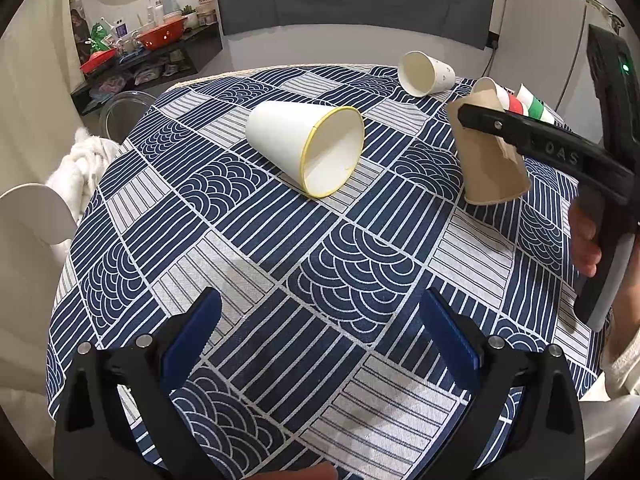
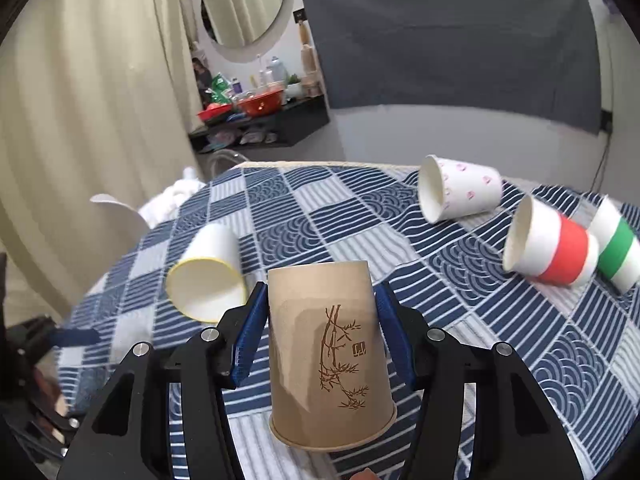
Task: Flip cup upside down
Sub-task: 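Rotate the tan kraft cup rim-down with the right gripper and lower it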
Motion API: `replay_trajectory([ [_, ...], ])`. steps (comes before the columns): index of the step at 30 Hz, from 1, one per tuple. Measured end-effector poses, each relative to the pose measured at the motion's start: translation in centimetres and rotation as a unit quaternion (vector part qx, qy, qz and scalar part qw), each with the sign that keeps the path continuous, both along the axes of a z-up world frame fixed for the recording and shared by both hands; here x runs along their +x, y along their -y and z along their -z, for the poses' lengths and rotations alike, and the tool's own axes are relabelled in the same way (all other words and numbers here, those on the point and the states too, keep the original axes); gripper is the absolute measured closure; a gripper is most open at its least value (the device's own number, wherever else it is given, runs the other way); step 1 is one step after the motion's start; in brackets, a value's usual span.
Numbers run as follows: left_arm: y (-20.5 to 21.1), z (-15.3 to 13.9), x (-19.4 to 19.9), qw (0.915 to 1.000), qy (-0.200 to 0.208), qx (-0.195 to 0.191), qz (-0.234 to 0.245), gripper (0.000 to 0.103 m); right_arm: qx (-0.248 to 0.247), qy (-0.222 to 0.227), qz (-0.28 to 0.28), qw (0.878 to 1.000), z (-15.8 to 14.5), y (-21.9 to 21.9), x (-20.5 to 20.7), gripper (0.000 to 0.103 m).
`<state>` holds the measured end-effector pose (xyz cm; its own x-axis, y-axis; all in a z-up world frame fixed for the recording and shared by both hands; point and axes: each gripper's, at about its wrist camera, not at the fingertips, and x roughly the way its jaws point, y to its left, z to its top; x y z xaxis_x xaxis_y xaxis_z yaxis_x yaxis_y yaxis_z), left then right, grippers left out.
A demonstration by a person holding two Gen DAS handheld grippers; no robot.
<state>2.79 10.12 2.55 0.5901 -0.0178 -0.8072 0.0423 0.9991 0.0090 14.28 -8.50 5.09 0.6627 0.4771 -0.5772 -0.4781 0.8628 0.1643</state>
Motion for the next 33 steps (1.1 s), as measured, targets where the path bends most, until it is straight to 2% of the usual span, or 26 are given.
replay_trajectory([
  [5, 1.1, 0.6, 0.7, 0.9999, 0.012, -0.008, 0.004, 0.006, -0.019, 0.000, 0.000, 1.000, 0.2, 1.9, -1.6, 0.049],
  [7, 1.9, 0.9, 0.9, 0.9997, 0.014, -0.013, 0.013, 0.006, -0.035, 0.001, 0.000, 0.999, 0.5, 2.7, -2.7, 0.038],
  [8, 2.3, 1.0, 1.0, 0.9996, 0.016, -0.016, 0.017, 0.006, -0.040, 0.004, 0.001, 0.999, 0.6, 3.2, -3.4, 0.036],
  [10, 3.1, 1.1, 1.1, 0.9992, 0.024, -0.020, 0.027, 0.006, -0.046, 0.006, 0.003, 0.999, 0.8, 4.1, -4.7, 0.020],
  [11, 3.5, 1.2, 1.1, 0.9989, 0.027, -0.021, 0.031, 0.006, -0.045, 0.008, 0.007, 0.999, 0.7, 4.6, -5.3, 0.017],
  [16, 5.3, 1.5, 1.3, 0.9978, 0.038, -0.025, 0.049, 0.006, -0.052, 0.008, 0.015, 0.998, 0.8, 6.5, -7.9, 0.015],
  [20, 6.3, 1.8, 1.2, 0.9971, 0.045, -0.021, 0.058, 0.006, -0.057, 0.013, 0.049, 0.997, 0.8, 8.1, -9.5, 0.010],
  [27, 7.2, 2.5, 1.4, 0.9967, 0.045, -0.036, 0.057, 0.006, -0.054, -0.008, 0.132, 0.990, 2.4, 10.7, -9.7, 0.008],
  [31, 7.8, 3.3, 1.4, 0.9968, 0.044, -0.034, 0.058, 0.006, -0.069, -0.020, 0.153, 0.986, 3.6, 11.1, -9.6, 0.008],
  [33, 8.1, 3.5, 1.4, 0.9965, 0.043, -0.033, 0.063, 0.006, -0.060, -0.029, 0.151, 0.986, 3.8, 11.3, -9.5, 0.008],
])
